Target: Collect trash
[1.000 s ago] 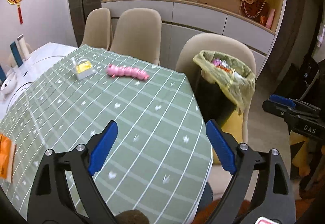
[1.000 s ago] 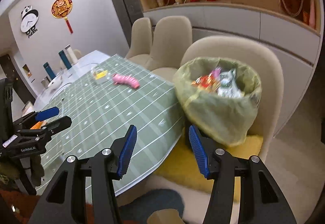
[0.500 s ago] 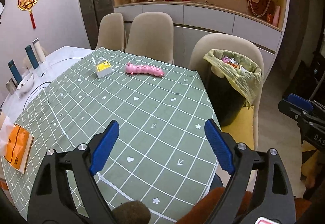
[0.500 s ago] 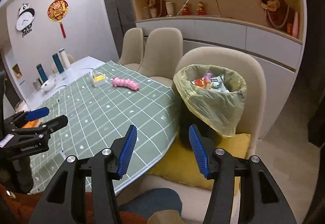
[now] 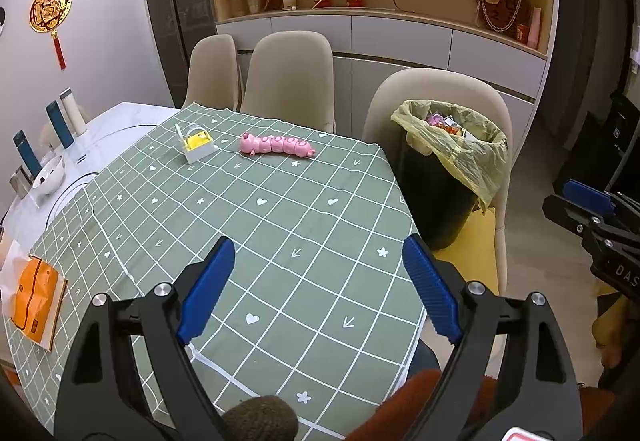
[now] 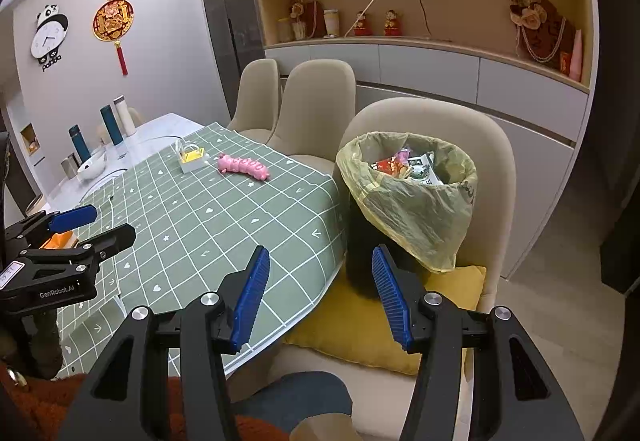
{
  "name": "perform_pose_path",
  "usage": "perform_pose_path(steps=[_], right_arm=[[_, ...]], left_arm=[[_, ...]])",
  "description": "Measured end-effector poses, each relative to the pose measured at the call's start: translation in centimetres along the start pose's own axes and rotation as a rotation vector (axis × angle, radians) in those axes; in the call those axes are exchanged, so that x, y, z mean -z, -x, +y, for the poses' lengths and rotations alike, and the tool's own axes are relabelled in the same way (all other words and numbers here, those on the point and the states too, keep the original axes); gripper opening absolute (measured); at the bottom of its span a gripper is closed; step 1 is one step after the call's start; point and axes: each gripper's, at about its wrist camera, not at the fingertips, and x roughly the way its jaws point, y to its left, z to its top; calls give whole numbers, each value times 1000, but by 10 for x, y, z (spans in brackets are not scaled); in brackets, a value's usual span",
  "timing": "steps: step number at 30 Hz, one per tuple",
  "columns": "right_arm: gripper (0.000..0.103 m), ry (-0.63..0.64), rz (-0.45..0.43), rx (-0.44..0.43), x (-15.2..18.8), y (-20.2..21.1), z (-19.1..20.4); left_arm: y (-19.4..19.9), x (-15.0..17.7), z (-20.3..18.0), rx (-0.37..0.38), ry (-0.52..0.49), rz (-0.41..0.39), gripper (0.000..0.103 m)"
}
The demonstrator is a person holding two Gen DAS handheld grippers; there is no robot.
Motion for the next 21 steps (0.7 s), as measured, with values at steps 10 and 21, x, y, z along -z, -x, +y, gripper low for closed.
perform_pose_path(steps=[10,21], right_arm=[[51,-3,6,-2,-1,-2,0],[51,0,13,-4,-2,-3,0]], left_arm=[[1,0,-1,-2,-7,-9,81],[1,-1,-2,-4,-4,-5,81]])
